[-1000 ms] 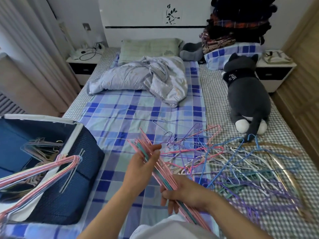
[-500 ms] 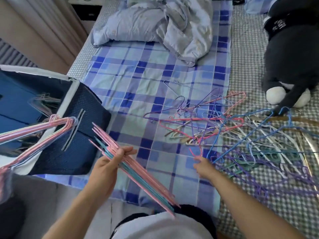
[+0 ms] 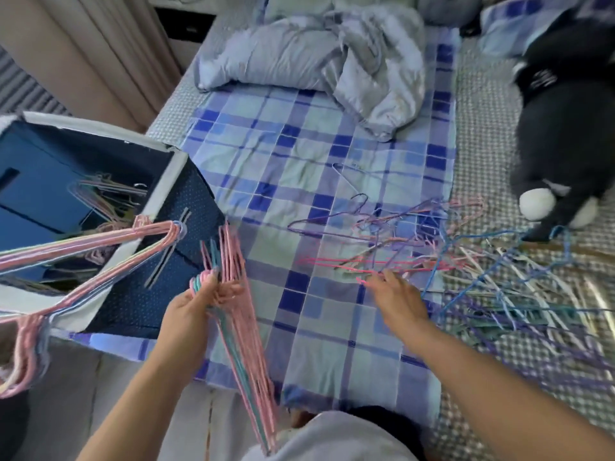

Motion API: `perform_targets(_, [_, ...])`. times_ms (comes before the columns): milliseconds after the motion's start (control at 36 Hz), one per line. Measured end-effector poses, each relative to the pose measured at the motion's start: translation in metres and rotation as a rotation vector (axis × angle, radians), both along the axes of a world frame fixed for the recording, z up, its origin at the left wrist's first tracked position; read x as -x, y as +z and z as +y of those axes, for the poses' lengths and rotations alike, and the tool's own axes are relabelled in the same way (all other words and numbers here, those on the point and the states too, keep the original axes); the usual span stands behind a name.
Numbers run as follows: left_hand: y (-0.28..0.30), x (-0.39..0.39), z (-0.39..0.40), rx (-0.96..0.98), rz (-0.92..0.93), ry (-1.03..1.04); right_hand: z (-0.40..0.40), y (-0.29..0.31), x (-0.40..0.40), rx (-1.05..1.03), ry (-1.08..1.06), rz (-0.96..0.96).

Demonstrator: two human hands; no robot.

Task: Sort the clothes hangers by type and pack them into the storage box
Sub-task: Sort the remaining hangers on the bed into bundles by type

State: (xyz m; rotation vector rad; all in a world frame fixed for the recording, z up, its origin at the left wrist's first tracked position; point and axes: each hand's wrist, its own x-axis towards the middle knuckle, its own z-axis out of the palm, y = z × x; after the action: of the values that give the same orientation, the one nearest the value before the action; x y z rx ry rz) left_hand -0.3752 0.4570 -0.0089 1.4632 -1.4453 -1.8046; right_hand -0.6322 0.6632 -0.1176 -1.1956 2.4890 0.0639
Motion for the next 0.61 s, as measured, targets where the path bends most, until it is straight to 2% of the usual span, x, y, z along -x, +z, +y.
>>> perform_targets(83, [0.003,0.003,-0.022,-0.020,0.015,-0.093,-0.013,0.042,0.005,0.157,-0.033,0.034])
perform_targets(167, [0.007,0.006,-0.041,-0.062,0.043,-0.175,-0.026,0.076,0.011,0.261,-0.173,0.005])
perform_targets(306, [0.027,0.015,-0.051,-0.143,0.040,-0.276,-0.044,0.115,0.014,0.555,-0.595,-0.312])
perform_targets(389, [0.040,0.017,-0.043,-0.122,-0.021,-0.366,-0.051,0.128,-0.011,0.708,-0.719,-0.435])
perform_targets(500, [0.049,0.025,-0.030,-0.045,-0.050,-0.435,-0.060,0.145,-0.067,0.600,-0.638,-0.451])
perform_targets(611, [0.057,0.036,-0.018,-0.011,0.001,-0.496,-0.072,0.153,-0.113,0.518,-0.556,-0.482])
